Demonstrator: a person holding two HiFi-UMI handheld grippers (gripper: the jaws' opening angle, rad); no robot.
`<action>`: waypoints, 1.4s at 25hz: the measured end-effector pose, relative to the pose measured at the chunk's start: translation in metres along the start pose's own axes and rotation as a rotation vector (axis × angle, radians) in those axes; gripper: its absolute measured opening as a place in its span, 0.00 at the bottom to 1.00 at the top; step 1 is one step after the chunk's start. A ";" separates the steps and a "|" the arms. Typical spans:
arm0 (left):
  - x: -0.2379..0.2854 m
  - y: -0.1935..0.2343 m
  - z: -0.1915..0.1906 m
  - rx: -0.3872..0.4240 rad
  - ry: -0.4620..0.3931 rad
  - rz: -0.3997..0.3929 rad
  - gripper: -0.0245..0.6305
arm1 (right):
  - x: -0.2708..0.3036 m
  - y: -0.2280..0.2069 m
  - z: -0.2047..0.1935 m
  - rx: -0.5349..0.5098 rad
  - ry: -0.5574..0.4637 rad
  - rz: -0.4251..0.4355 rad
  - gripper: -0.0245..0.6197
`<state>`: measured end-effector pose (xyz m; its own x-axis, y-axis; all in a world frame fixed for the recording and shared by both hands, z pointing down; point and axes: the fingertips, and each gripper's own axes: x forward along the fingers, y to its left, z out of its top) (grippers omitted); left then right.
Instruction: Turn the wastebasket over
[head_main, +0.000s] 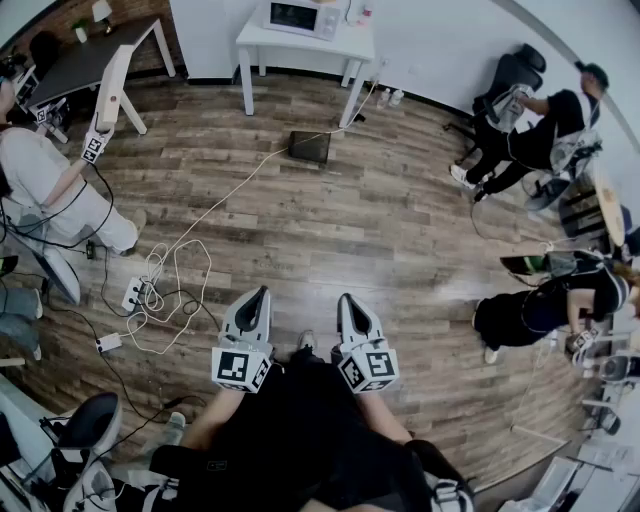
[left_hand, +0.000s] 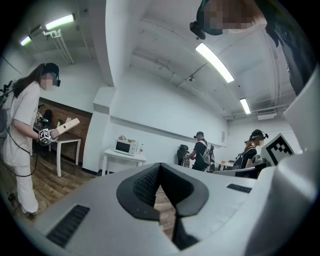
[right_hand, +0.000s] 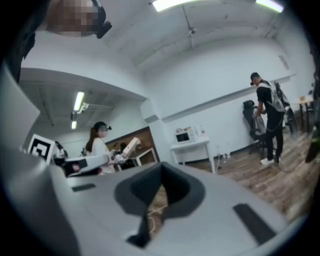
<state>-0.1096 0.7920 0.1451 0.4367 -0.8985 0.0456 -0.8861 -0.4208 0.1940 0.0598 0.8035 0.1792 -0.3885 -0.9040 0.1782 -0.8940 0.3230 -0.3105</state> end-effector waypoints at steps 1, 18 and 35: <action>-0.003 -0.004 -0.003 0.002 0.002 0.000 0.09 | -0.005 -0.001 -0.003 0.004 0.005 0.002 0.09; 0.017 -0.042 -0.009 -0.022 0.000 0.016 0.09 | -0.018 -0.031 0.006 0.050 -0.003 0.037 0.09; 0.071 -0.046 -0.027 0.010 0.018 0.042 0.09 | 0.024 -0.076 0.012 0.065 -0.010 0.063 0.09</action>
<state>-0.0336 0.7512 0.1659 0.4018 -0.9129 0.0716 -0.9052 -0.3841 0.1819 0.1212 0.7537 0.1962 -0.4412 -0.8853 0.1472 -0.8514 0.3610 -0.3805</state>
